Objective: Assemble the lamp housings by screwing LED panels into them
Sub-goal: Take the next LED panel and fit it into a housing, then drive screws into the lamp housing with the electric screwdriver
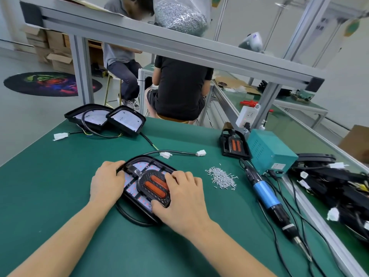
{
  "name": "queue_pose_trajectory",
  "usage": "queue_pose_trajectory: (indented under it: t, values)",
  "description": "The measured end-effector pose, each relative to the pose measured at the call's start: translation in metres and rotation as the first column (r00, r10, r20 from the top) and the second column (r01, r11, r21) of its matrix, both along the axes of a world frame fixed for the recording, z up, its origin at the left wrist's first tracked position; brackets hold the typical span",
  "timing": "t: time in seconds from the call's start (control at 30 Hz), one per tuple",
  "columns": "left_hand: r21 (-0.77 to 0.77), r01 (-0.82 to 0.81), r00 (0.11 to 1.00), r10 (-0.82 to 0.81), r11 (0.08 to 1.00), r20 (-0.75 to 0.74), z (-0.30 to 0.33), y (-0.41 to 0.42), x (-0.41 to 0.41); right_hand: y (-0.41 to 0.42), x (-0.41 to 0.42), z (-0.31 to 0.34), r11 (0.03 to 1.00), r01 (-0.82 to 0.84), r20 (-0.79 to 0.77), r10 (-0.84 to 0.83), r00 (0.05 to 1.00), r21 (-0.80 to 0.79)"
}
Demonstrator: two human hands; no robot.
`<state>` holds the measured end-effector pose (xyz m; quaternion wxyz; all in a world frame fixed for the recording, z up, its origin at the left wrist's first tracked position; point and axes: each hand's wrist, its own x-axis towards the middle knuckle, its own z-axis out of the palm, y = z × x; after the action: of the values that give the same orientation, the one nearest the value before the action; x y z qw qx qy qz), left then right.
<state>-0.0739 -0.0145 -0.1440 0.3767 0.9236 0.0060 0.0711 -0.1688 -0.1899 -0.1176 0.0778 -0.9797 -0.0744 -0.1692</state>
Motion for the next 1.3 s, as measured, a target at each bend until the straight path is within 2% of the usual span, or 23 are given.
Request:
queue_pose_trajectory:
  t: [0.1,0.17,0.3,0.43,0.53,0.7,0.83,0.93,1.07,1.17,1.3]
  values:
    - [0.026,0.002,1.0,-0.002,1.0,-0.005,0.001,0.0,-0.001,-0.007,-0.007,0.001,0.986,-0.068,0.053,0.06,0.997,0.153]
    - [0.029,-0.005,1.0,0.005,1.0,0.004,0.001,0.001,-0.002,-0.021,-0.014,0.002,0.97,-0.068,0.104,0.045,0.994,0.232]
    - [-0.006,-0.017,0.999,0.018,1.0,0.03,0.003,0.003,-0.003,-0.077,-0.022,0.002,0.948,0.119,0.087,-0.15,0.985,0.296]
    - [-0.107,-0.09,0.986,0.104,0.99,0.133,0.015,-0.003,-0.004,-0.148,-0.03,0.001,0.859,0.453,-0.032,-0.459,0.888,0.237]
    - [-0.13,-0.01,0.963,0.045,0.991,0.267,0.036,-0.019,-0.007,-0.187,-0.034,-0.004,0.766,0.617,-0.125,-0.604,0.787,0.183]
    - [-0.053,0.254,0.864,-0.202,0.966,0.461,0.073,-0.075,-0.024,-0.212,-0.031,-0.015,0.708,0.705,-0.242,-0.676,0.696,0.049]
    - [0.017,0.448,0.76,-0.391,0.894,0.52,0.086,-0.127,-0.041,-0.216,-0.024,-0.015,0.697,0.713,-0.223,-0.709,0.668,-0.079]
    - [0.048,0.541,0.731,-0.498,0.839,0.466,0.075,-0.164,-0.05,-0.217,-0.02,-0.013,0.706,0.701,-0.217,-0.704,0.677,-0.101]
    - [0.092,0.559,0.799,-0.565,0.824,0.204,0.043,-0.203,-0.053,-0.217,-0.018,-0.014,0.721,0.69,-0.303,-0.645,0.701,0.063]
    - [0.087,0.504,0.858,-0.509,0.86,0.067,0.016,-0.213,-0.048,-0.22,-0.019,-0.016,0.71,0.697,-0.297,-0.647,0.702,0.102]
    - [0.148,0.381,0.923,-0.384,0.913,-0.009,-0.004,-0.209,-0.038,-0.222,-0.018,-0.02,0.705,0.7,-0.278,-0.653,0.704,0.118]
